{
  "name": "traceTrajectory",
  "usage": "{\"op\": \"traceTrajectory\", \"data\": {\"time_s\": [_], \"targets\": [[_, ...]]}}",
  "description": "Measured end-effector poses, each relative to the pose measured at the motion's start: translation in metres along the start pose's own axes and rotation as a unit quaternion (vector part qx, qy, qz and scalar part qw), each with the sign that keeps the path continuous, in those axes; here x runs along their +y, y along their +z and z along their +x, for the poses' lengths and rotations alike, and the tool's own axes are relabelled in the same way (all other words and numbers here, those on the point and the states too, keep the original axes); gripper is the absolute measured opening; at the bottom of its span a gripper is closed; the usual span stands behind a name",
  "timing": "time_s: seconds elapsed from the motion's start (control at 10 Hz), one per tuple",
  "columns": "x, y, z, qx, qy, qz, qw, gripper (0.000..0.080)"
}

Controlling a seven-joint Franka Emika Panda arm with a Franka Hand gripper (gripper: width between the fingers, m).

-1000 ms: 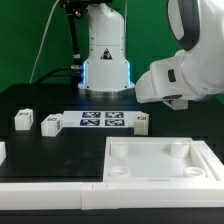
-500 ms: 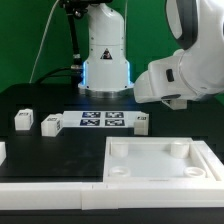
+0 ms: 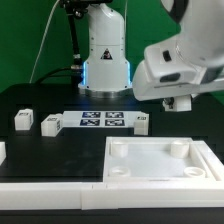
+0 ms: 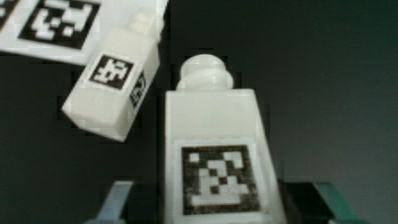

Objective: Assemble one leg

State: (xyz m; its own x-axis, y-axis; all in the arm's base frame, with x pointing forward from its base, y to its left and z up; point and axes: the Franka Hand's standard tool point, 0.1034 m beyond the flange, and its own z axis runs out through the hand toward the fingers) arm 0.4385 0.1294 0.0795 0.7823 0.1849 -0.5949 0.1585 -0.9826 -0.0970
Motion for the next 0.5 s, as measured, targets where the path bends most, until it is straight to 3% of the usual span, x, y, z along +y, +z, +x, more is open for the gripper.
{"op": "traceTrajectory", "data": {"time_s": [0.1, 0.3, 0.5], "targets": [[0.006, -0.005, 0.005, 0.051, -0.009, -0.002, 0.999, 0.0294], [0.010, -0.008, 0.005, 0.055, -0.014, -0.001, 0.998, 0.0294], [0.012, -0.027, 0.001, 0.041, -0.020, 0.000, 0.999, 0.0294]]}}
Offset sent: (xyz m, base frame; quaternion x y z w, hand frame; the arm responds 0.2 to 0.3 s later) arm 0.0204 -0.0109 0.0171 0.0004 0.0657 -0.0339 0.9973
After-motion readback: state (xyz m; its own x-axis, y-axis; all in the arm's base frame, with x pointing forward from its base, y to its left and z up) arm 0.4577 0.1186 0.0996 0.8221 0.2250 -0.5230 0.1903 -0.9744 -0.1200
